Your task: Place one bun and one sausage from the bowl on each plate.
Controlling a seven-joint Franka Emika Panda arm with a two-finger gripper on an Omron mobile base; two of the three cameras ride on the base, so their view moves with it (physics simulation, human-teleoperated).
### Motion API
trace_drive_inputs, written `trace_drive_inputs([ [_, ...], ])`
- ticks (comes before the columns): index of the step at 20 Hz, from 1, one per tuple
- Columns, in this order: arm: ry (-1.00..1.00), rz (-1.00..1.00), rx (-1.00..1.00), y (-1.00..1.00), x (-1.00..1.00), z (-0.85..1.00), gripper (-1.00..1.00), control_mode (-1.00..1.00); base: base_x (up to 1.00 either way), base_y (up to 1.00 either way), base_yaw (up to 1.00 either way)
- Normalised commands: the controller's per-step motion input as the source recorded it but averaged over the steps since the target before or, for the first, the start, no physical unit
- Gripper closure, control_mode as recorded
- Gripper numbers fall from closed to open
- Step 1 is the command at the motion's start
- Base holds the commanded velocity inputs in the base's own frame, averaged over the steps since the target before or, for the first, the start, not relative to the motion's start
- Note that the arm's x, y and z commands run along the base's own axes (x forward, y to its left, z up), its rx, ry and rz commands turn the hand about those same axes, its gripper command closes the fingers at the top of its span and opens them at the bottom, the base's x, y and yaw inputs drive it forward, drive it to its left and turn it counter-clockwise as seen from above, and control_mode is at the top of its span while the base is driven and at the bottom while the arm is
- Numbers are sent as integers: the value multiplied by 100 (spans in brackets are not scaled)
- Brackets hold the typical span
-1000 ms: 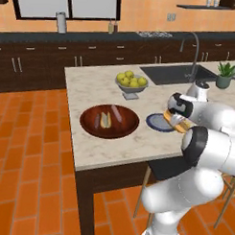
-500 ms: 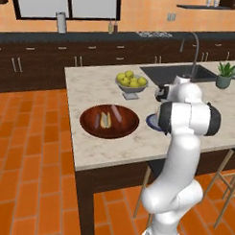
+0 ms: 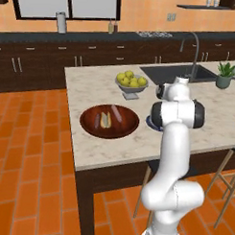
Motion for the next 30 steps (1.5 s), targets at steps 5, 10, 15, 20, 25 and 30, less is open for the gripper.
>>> trace_drive_inputs([
  [5,0,0,-4,3,1,-10,-100,-100,0,0,0],
  [10,-5,0,-1,34,-34,50,-100,-100,0,0,0],
  [15,-7,0,-11,100,-70,48,-100,-100,0,0,0],
  [20,-8,0,-11,100,-80,20,-100,-100,0,0,0],
  [25,-14,0,-8,100,-70,15,-100,-100,0,0,0],
  [30,-10,0,-3,100,-9,4,-100,-100,0,0,0],
])
